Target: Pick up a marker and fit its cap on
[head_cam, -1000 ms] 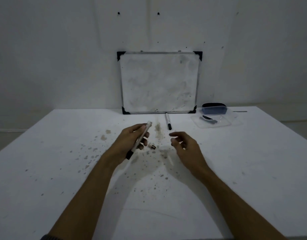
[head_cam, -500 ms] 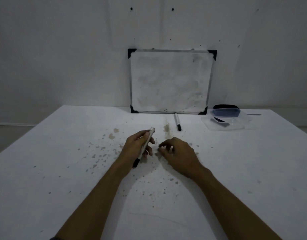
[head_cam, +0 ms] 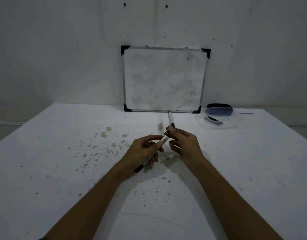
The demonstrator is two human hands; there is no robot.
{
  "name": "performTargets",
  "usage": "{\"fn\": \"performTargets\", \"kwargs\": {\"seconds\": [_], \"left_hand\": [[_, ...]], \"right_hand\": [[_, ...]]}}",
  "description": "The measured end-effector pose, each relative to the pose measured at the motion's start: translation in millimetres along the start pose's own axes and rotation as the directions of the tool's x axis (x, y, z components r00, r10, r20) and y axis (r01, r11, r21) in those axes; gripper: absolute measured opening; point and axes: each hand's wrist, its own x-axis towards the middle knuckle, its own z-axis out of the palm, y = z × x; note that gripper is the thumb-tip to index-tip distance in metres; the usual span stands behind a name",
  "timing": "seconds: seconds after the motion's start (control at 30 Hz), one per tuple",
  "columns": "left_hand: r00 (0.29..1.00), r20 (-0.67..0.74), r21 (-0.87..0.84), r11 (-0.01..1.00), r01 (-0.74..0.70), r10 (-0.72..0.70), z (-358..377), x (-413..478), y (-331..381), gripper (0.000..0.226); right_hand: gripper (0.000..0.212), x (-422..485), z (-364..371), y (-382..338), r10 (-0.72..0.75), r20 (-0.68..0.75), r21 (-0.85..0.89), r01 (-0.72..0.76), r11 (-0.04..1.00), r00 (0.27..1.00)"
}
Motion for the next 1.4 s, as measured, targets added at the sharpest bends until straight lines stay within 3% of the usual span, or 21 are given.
{"fn": "performTargets", "kwargs": {"seconds": [0.17,0.37,0.6,0.8,0.93,1.07,1.27,1.4], "left_hand": [[0.999,-0.012,0.062,0.998,-0.028,0.029,1.0,0.7,-4.2,0.030],[1.000,-0.006,0.004,1.000,-0.004,0.004,2.2,-0.7,1.2,0.039],[0.999,-0.015,-0.101,0.994,0.038,-0.039,0.9,-0.3,3.4,0.022],[0.997,-0.057,-0.067,0.996,0.051,-0.055,1.0,-0.6,1.7,0.026],[0.996,-0.053,-0.126,0.990,0.060,-0.067,1.5,-2.7,2.7,0.029],[0.998,-0.007,-0.161,0.985,0.062,-0.064,-0.2,-5.3,2.3,0.030],[1.000,0.021,-0.153,0.988,0.022,-0.019,0.6,-6.7,-2.7,0.035],[1.000,0.014,-0.152,0.988,0.015,-0.013,-0.4,-5.1,-6.1,0.040]], "right_hand": [[0.027,3.2,-3.0,1.4,-0.033,0.026,-0.069,0.035,0.997,0.999],[0.014,3.4,-0.3,1.4,-0.009,0.078,0.005,0.008,1.000,0.997],[0.015,1.5,2.3,3.4,0.044,0.085,0.064,-0.049,0.997,0.995],[0.015,-1.1,-1.9,0.1,-0.274,0.193,-0.295,0.322,0.900,0.942],[0.018,-1.0,-0.4,3.6,-0.311,0.211,-0.353,0.369,0.860,0.927],[0.020,0.9,-6.6,-0.7,-0.204,0.260,-0.258,0.272,0.927,0.944],[0.038,0.1,-13.9,-0.6,-0.058,0.305,-0.174,0.115,0.978,0.951],[0.028,1.5,-14.1,1.2,-0.025,0.335,-0.197,0.096,0.976,0.942]]}}
